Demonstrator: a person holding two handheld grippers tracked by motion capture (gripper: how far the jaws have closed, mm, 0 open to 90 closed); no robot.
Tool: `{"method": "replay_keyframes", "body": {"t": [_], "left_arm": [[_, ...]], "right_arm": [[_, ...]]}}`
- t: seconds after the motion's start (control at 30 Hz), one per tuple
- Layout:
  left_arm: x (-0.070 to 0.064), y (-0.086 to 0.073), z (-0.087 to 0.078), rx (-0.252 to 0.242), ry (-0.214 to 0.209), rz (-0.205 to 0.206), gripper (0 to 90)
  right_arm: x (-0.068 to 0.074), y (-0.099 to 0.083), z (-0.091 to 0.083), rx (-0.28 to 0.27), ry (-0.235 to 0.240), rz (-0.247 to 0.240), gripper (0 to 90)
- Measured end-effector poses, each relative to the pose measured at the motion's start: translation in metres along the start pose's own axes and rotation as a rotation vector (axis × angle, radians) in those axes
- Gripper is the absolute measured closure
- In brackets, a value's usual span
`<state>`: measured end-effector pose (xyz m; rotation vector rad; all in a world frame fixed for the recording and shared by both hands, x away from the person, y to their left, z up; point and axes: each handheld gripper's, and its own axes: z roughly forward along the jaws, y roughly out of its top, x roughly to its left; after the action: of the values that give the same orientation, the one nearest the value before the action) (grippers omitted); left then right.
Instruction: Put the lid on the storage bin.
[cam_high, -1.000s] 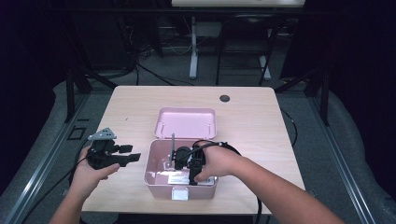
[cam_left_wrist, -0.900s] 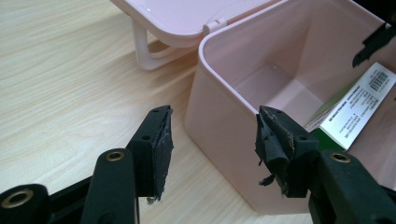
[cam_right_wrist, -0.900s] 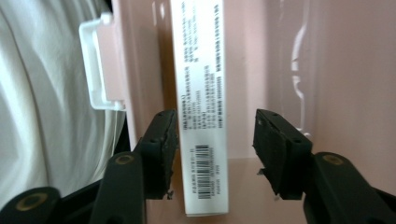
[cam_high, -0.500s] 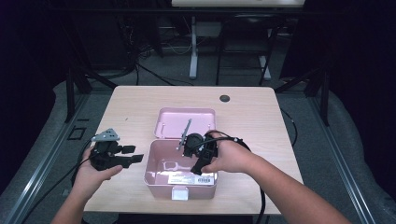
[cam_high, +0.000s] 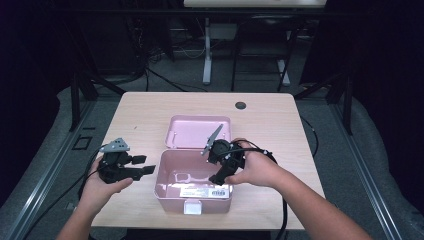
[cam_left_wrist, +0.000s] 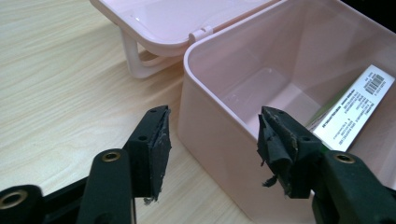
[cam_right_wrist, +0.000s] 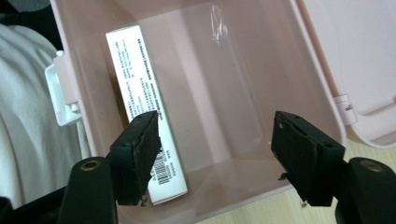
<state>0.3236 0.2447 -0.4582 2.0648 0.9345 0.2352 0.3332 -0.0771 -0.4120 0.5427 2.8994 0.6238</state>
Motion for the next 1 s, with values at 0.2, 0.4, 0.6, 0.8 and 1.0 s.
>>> {"method": "replay_keyframes", "body": {"t": [0.2, 0.4, 0.6, 0.8, 1.0], "left_arm": [[-0.001, 0.000, 0.001, -0.015, -0.001, -0.005, 42.8], [-0.004, 0.001, 0.000, -0.015, -0.014, 0.022, 42.8], [-0.006, 0.001, 0.003, -0.015, -0.019, 0.018, 42.8], [-0.008, 0.000, 0.006, -0.019, -0.020, 0.022, 42.2], [-0.008, -0.001, 0.009, -0.047, -0.053, 0.026, 41.9]], "right_arm": [[-0.008, -0.002, -0.002, -0.051, -0.021, 0.039, 34.3], [-0.020, -0.004, -0.003, -0.107, -0.053, 0.095, 40.6], [-0.032, -0.009, -0.004, -0.151, -0.095, 0.160, 44.5], [-0.040, -0.011, -0.003, -0.185, -0.075, 0.202, 45.8], [-0.048, -0.014, -0.002, -0.216, -0.073, 0.219, 46.7]]}}
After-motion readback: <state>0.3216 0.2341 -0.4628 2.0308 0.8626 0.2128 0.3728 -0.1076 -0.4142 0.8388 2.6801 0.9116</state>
